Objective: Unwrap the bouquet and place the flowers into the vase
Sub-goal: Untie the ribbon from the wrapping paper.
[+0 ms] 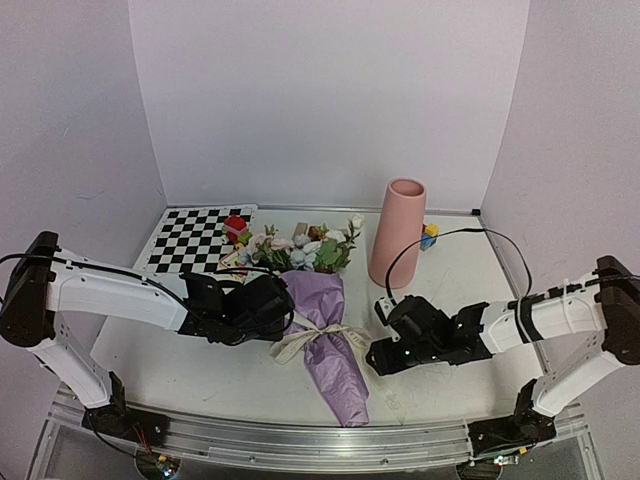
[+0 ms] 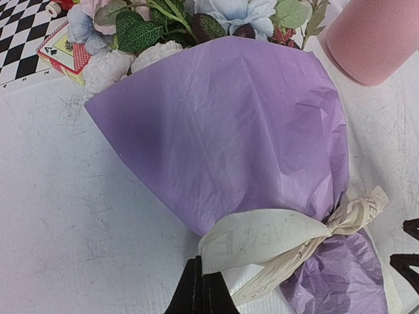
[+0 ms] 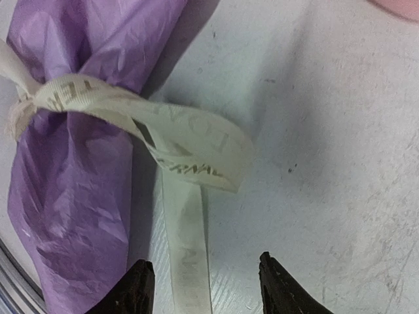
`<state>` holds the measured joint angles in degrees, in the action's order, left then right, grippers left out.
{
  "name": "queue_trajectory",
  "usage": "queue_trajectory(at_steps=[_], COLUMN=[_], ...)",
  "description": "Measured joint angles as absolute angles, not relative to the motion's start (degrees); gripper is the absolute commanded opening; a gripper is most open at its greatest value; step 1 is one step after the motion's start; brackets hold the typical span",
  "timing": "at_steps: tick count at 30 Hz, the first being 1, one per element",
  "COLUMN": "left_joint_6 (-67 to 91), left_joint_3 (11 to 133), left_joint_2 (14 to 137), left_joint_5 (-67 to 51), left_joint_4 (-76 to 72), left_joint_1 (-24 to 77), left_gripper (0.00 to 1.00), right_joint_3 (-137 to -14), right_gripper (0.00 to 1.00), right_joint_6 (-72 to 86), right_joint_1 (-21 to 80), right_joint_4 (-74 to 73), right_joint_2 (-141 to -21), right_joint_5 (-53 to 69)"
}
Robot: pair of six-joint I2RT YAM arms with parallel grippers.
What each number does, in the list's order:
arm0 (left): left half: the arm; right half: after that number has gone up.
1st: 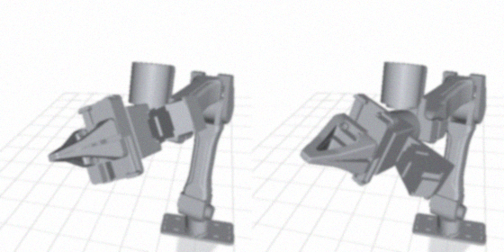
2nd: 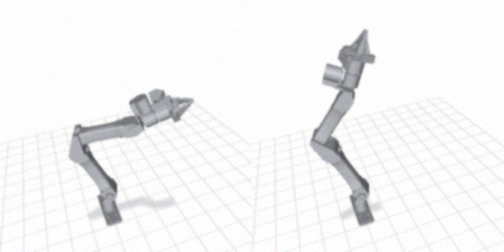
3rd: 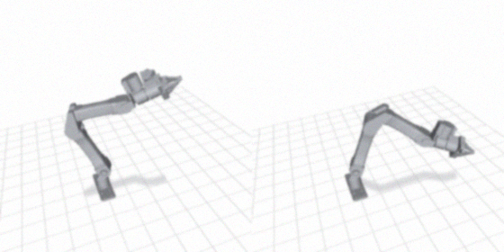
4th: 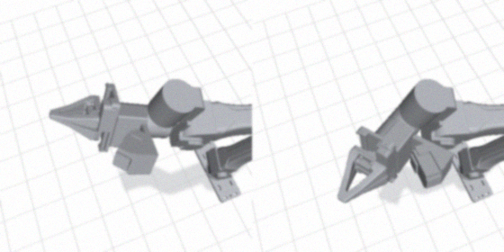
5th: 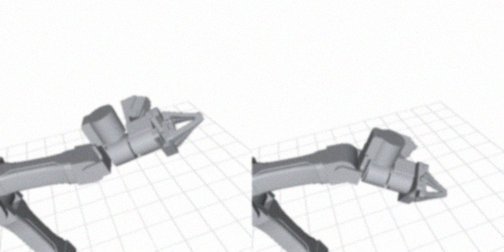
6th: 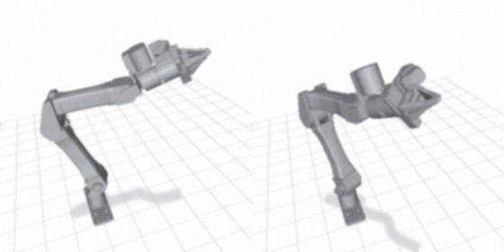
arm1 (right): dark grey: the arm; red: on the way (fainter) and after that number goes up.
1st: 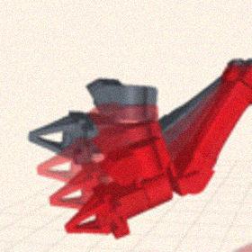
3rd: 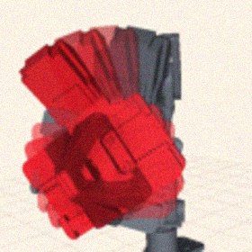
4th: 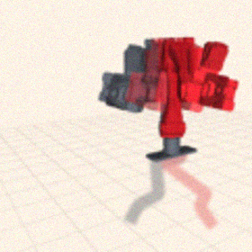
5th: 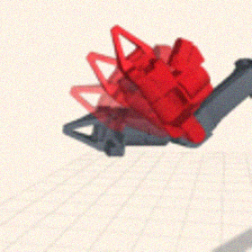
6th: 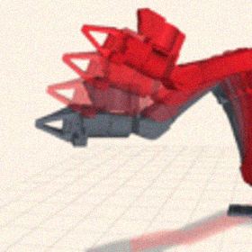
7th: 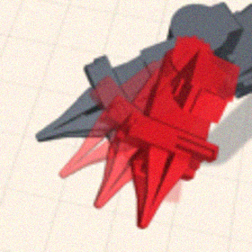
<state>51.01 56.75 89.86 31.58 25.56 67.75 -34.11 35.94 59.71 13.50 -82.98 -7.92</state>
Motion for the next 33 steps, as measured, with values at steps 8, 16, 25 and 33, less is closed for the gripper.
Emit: queue_trajectory(at_steps=[8, 16, 25, 33], left_joint_6=[50.8, 50.9, 50.8, 50.5], left_joint_3=[56.8, 56.8, 56.8, 56.8], left_joint_2=[89.9, 89.9, 89.9, 89.7], left_joint_5=[31.4, 31.4, 31.4, 31.2], left_joint_4=[25.6, 25.6, 25.6, 25.6], left_joint_1=[67.7, 67.7, 67.8, 67.7], left_gripper=[0.00, 0.00, 0.00, 0.00], right_joint_3=[-35.5, -39.0, -41.7, -41.9], right_gripper=[0.57, 0.28, 0.00, 0.00], right_joint_6=[36.7, 36.0, 36.0, 36.2], right_joint_1=[64.1, 64.7, 65.4, 63.3], right_joint_4=[9.7, 8.3, 6.8, 1.9], right_joint_2=[-88.9, -92.8, -95.3, -93.5], right_joint_5=[-11.1, -14.3, -17.9, -22.6])
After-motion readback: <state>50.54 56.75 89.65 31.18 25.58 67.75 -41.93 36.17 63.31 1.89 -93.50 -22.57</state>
